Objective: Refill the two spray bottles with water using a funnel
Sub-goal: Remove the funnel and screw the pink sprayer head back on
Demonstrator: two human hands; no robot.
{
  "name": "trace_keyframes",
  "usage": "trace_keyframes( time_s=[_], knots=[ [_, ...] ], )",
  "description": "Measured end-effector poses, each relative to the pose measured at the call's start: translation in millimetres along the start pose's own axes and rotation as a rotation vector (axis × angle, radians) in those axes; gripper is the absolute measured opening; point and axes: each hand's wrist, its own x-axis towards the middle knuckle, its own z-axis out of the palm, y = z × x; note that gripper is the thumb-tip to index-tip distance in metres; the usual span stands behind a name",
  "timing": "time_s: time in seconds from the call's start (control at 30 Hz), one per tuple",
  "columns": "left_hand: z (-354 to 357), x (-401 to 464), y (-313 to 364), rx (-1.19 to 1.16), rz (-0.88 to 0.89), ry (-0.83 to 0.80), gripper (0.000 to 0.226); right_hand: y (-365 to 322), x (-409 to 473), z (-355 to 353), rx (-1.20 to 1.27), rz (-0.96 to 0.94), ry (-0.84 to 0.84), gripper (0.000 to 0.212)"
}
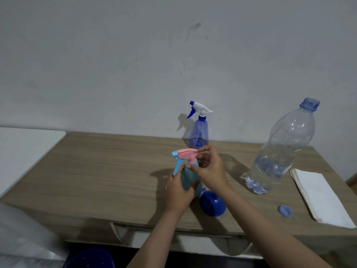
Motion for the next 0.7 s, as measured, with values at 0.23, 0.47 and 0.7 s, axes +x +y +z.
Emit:
trace_keyframes(
  time_s=[0.23, 0.47, 0.7],
  knots=[
    [1, -1, -1, -0.006, -0.007, 0.001, 0.064, 13, -7, 0, 0.08, 0.018, 0.044, 0.055],
    [-2, -1, 1, 0.013, 0.049, 0.023, 0.057, 15, -7, -5, 0.099, 0.13, -0.057, 0.071],
    [-3, -2, 3, 0.044, 0.042, 0.02, 0.059, 29, -6, -11, 0.124, 0.15, -0.061, 0.031]
  ],
)
